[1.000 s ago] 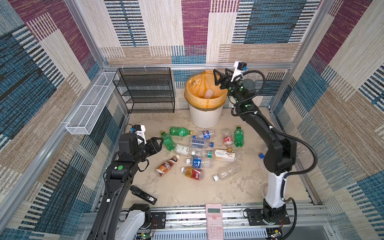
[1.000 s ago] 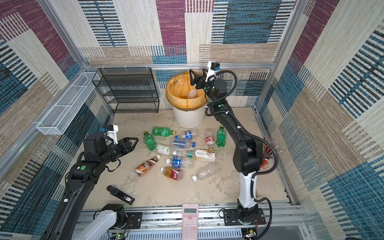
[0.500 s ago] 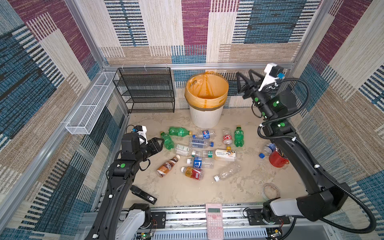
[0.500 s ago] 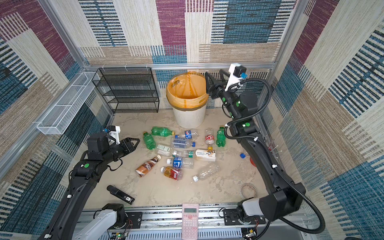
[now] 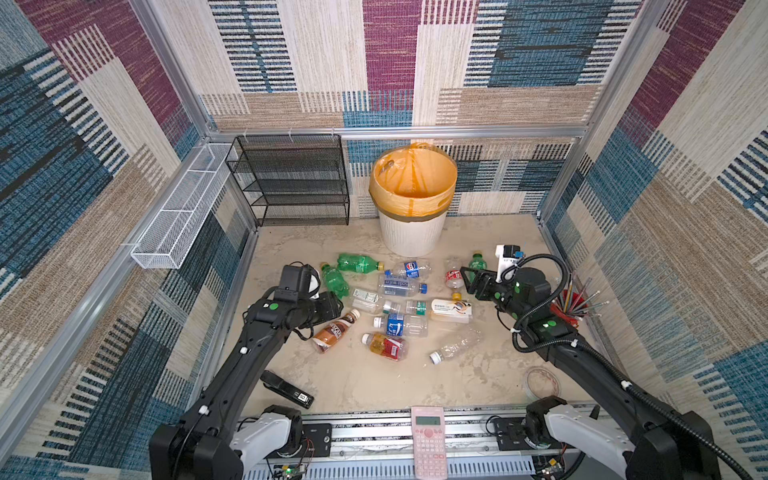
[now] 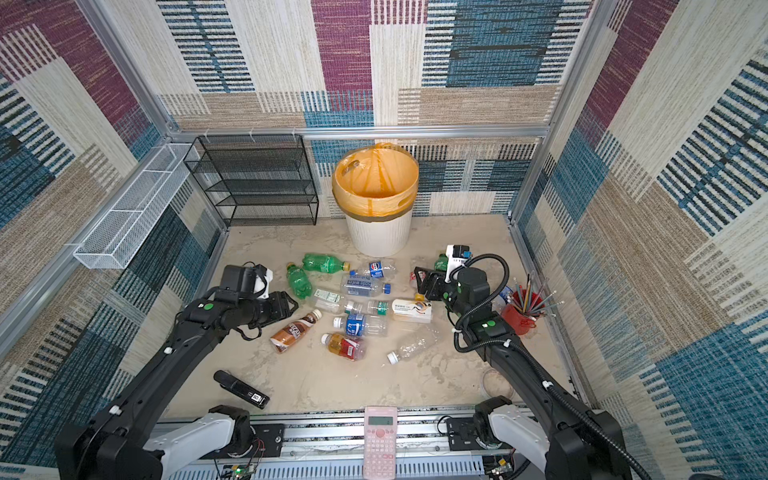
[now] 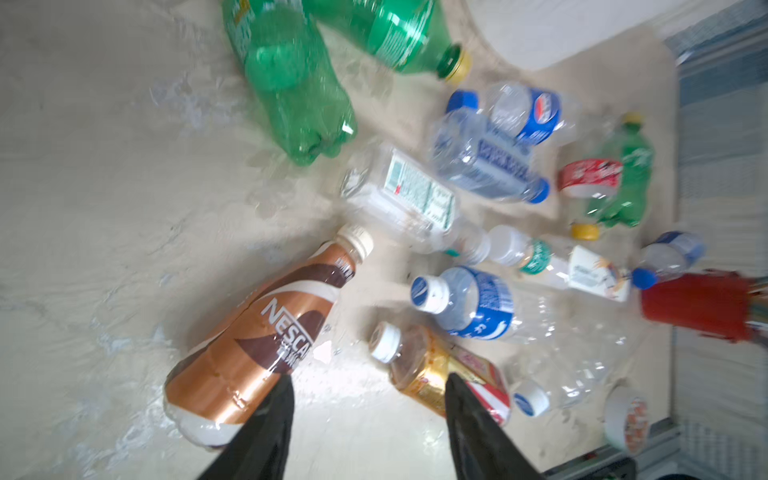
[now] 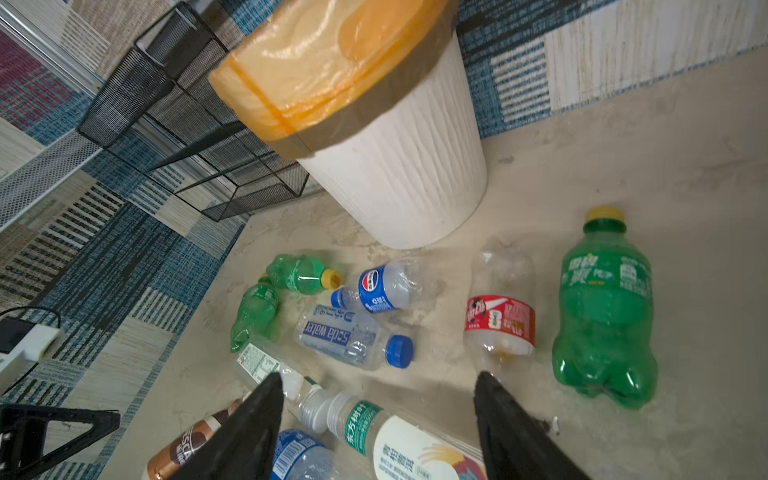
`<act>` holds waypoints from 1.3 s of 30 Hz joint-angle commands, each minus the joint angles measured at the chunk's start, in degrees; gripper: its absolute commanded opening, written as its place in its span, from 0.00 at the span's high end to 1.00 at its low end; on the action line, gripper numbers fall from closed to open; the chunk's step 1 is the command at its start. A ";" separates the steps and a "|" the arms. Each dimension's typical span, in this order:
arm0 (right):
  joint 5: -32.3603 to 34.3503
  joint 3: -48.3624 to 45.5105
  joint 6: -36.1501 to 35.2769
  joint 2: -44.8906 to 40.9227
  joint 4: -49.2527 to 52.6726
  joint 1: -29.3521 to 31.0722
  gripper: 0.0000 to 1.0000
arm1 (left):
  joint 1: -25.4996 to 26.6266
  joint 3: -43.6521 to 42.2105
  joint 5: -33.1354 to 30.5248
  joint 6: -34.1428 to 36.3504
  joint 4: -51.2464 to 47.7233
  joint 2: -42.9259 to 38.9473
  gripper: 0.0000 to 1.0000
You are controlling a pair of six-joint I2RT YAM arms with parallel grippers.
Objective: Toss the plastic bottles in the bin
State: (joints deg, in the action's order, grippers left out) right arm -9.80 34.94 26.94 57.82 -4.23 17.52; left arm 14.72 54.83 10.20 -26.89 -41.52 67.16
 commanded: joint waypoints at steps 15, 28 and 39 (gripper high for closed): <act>-5.41 -8.98 1.74 -5.20 0.01 0.24 0.26 | 9.47 15.58 -22.59 24.37 -18.38 26.28 0.29; -5.36 -11.02 1.52 -6.48 -0.84 0.23 0.25 | 9.49 13.29 -15.34 31.01 -15.18 33.98 0.32; -4.63 -11.56 0.80 -6.81 -1.75 0.24 0.26 | 9.93 15.30 -15.03 31.69 -18.44 35.94 0.57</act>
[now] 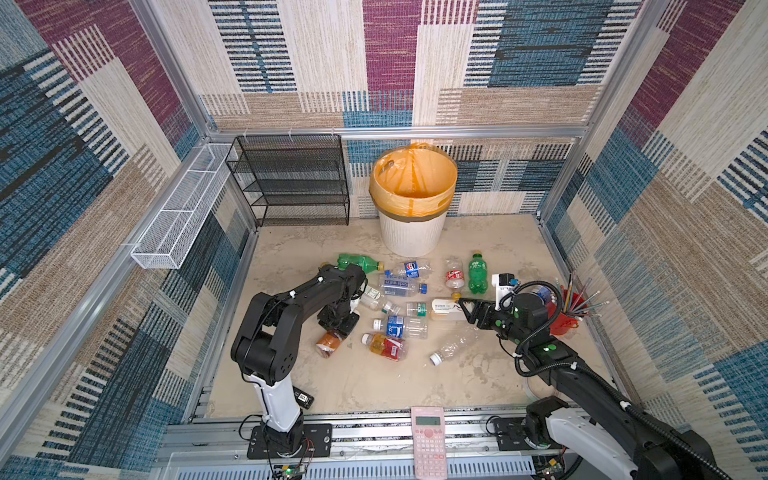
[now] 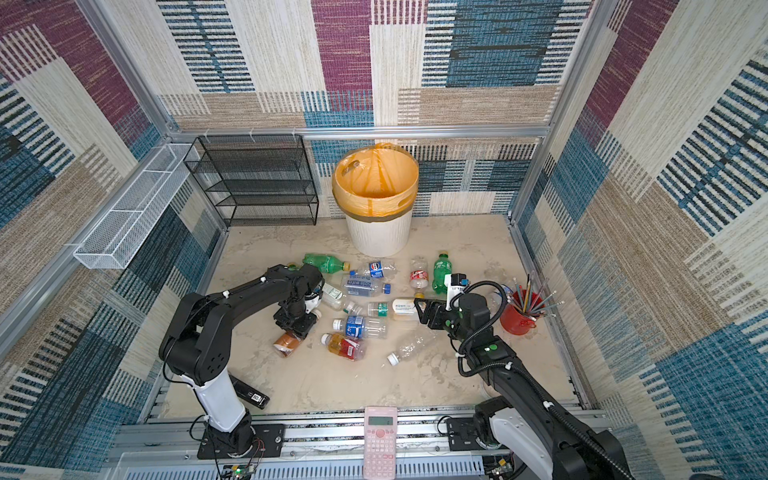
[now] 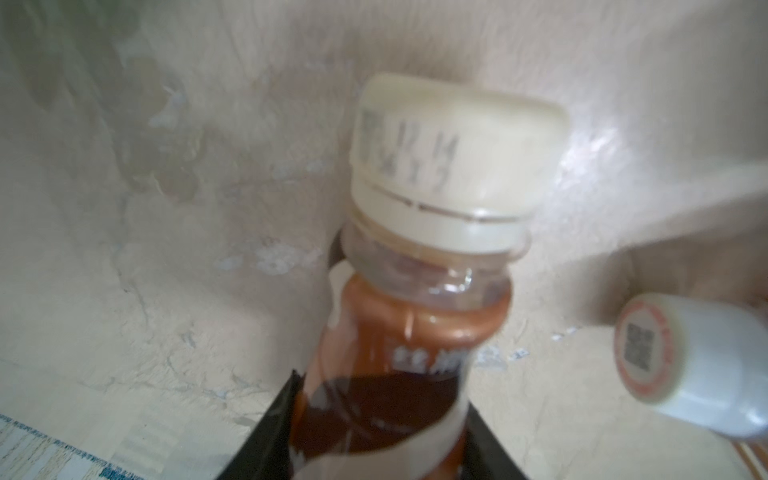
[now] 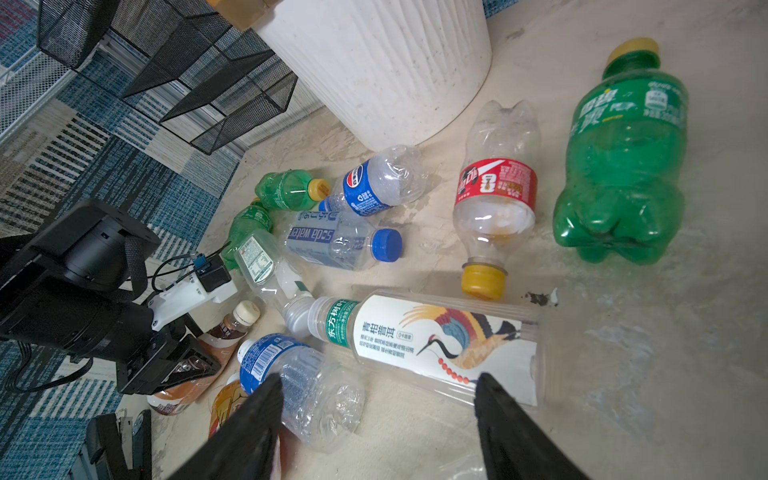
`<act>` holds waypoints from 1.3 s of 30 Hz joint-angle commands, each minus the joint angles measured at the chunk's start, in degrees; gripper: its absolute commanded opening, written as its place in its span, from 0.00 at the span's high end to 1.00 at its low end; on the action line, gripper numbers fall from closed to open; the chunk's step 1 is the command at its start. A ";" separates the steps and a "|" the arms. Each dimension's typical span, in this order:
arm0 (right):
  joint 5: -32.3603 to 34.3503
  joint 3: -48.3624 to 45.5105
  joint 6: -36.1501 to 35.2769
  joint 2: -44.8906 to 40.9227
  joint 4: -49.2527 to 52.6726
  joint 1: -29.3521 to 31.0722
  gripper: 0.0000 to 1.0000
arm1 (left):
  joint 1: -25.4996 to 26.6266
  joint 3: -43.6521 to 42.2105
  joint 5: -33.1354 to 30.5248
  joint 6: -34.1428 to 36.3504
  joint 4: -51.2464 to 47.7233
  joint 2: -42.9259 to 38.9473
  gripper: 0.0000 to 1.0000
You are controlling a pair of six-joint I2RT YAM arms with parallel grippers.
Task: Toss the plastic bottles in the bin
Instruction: 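Grasp the brown Nescafe bottle with the left gripper and lift it, then swing the left gripper over the bin and release the Nescafe bottle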
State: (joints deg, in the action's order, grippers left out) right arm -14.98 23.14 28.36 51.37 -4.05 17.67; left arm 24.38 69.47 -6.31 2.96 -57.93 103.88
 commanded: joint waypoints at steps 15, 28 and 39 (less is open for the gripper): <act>0.04 1.29 0.71 0.71 -6.25 0.08 0.27 | 0.98 -8.39 9.15 -1.69 15.66 -39.46 0.61; 0.83 0.72 2.21 -0.73 -9.41 0.08 0.29 | 1.27 -38.93 20.08 -8.42 83.65 -61.56 0.63; 1.49 1.64 3.05 -1.60 -8.59 0.08 0.29 | 2.83 -27.26 22.50 -9.05 115.60 -39.21 0.64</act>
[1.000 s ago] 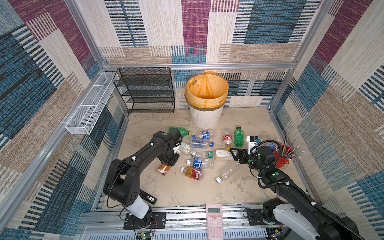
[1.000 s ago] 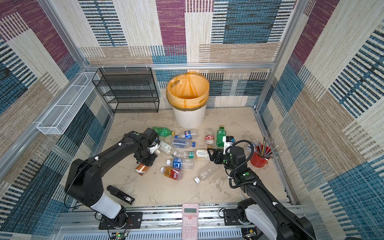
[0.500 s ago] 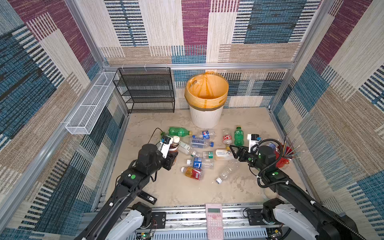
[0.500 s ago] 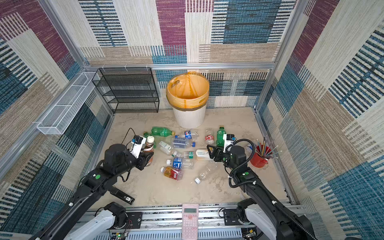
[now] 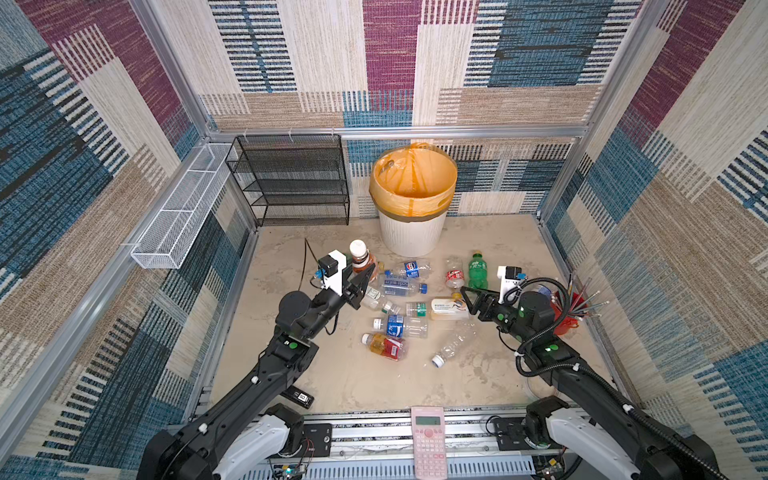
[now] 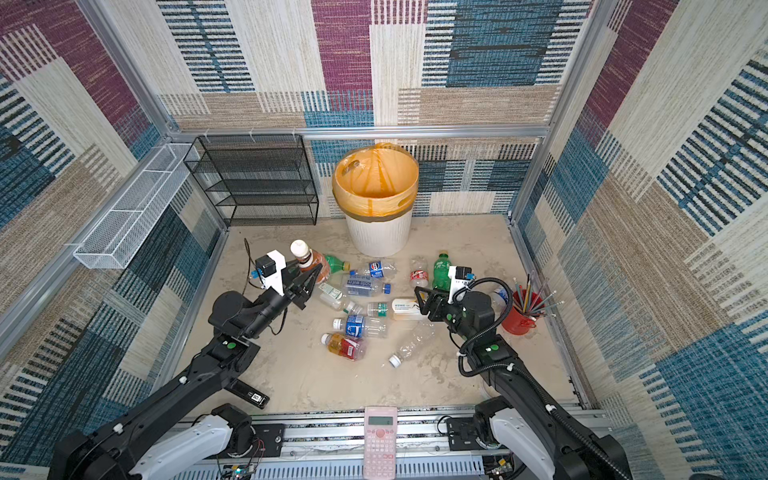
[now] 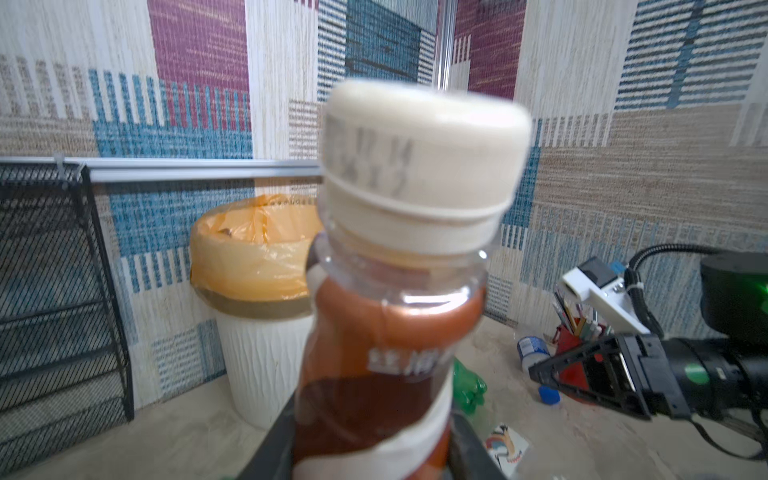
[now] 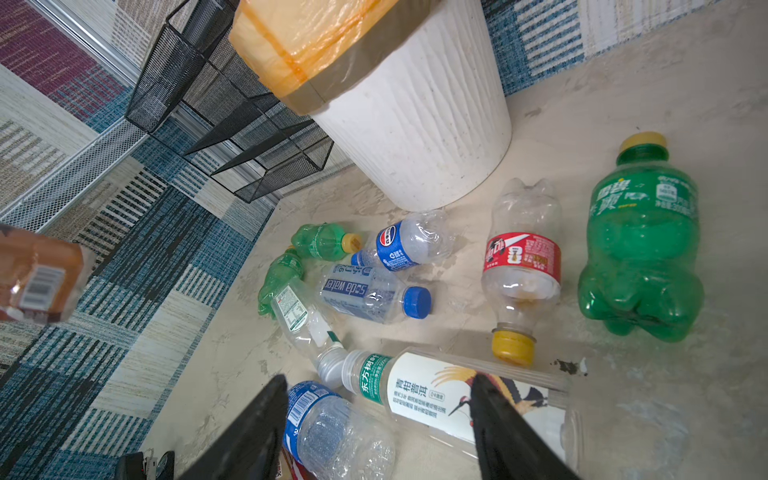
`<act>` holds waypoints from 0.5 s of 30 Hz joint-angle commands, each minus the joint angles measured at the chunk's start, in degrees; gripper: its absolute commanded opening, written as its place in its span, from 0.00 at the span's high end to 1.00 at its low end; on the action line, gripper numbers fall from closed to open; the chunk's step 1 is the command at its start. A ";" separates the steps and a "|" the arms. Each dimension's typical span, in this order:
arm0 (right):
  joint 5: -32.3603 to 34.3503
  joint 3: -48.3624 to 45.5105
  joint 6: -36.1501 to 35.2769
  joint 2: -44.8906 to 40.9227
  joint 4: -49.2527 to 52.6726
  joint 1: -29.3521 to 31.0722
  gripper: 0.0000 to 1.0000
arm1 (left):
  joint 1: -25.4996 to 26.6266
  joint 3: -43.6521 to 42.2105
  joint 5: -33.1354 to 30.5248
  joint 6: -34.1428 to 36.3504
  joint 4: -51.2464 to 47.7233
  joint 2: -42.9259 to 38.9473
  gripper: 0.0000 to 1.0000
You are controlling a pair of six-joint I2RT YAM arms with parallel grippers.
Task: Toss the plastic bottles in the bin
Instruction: 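Swing the left gripper over the bin and release the Nescafe bottle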
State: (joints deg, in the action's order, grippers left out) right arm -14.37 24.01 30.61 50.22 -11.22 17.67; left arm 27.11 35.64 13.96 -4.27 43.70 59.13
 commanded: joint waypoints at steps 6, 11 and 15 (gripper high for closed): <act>2.05 2.33 1.02 -3.35 1.47 0.08 0.30 | -0.50 51.20 2.00 -3.29 2.97 34.62 0.48; 2.84 3.18 1.56 -6.95 6.11 0.08 0.29 | -0.73 90.28 3.85 -6.62 -19.97 54.17 0.05; 3.54 3.31 1.11 -9.03 8.87 0.08 0.28 | -0.46 96.09 4.24 -5.71 -20.47 53.64 0.01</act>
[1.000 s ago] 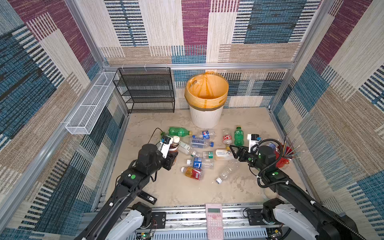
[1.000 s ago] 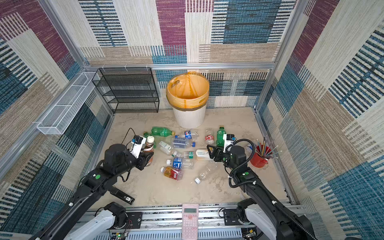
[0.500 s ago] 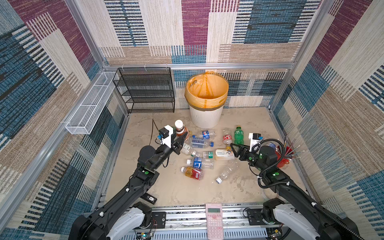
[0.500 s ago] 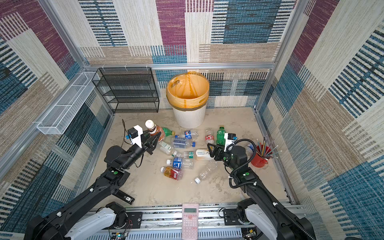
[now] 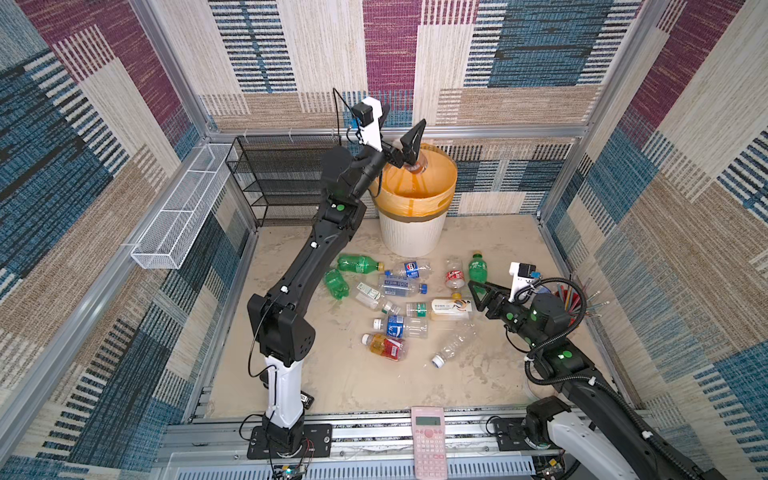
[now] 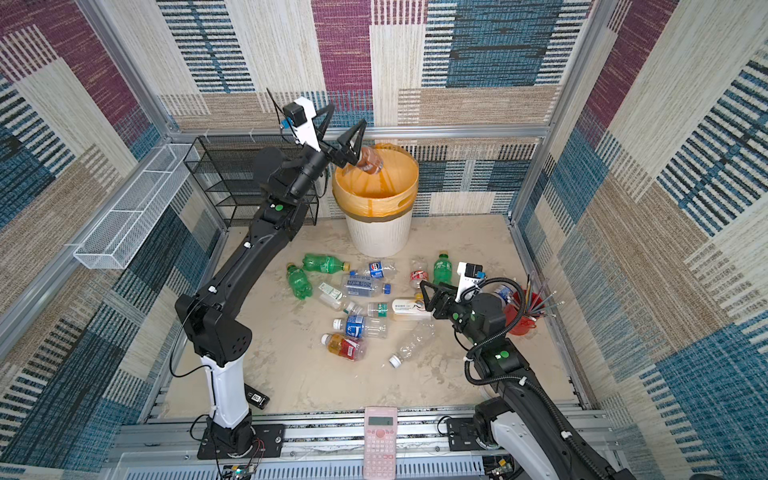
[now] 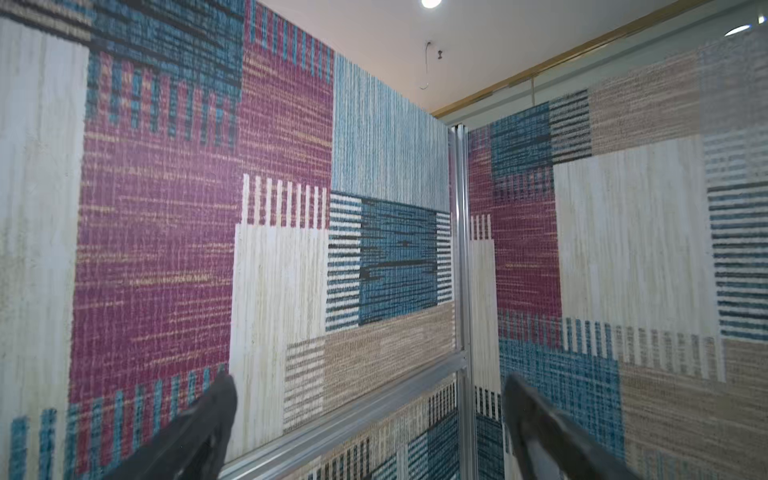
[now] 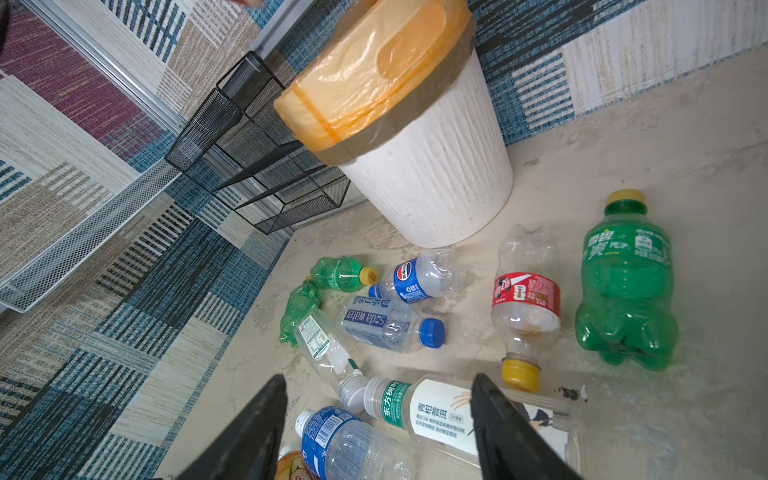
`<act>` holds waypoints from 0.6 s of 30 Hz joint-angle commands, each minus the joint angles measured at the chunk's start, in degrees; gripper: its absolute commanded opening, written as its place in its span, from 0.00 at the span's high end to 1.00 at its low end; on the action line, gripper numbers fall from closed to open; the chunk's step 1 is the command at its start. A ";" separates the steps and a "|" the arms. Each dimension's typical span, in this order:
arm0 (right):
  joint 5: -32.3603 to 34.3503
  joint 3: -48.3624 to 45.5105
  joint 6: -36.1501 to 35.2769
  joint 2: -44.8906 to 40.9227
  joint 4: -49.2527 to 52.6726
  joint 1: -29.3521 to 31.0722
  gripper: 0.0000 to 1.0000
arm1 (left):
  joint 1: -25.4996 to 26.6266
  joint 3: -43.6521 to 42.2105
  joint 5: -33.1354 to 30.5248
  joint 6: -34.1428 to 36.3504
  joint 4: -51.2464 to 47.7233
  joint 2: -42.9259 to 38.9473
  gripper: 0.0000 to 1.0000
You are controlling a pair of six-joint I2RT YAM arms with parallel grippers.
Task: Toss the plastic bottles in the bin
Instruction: 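Swing the left gripper over the bin and release the Nescafe bottle, then return the left gripper to the bottles while the right grasps a green soda bottle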
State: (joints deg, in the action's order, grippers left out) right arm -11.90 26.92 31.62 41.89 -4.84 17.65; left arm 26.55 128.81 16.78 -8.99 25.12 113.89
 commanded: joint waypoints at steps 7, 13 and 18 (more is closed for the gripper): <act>0.76 0.93 -0.50 1.20 2.55 0.10 0.28 | 0.41 -15.68 3.94 1.92 6.25 -18.98 0.05; 2.85 2.36 1.80 5.77 5.60 0.04 0.27 | 0.44 -46.11 -0.30 3.37 6.16 -38.73 0.08; 6.17 5.23 3.13 12.55 10.26 0.04 0.27 | 0.44 -67.86 -6.61 1.87 -0.07 -51.04 0.10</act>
State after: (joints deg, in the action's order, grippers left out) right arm -8.67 30.63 33.19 51.96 2.46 17.65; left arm 27.00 67.83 14.83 -7.16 28.42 66.85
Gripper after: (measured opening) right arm 0.731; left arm 0.904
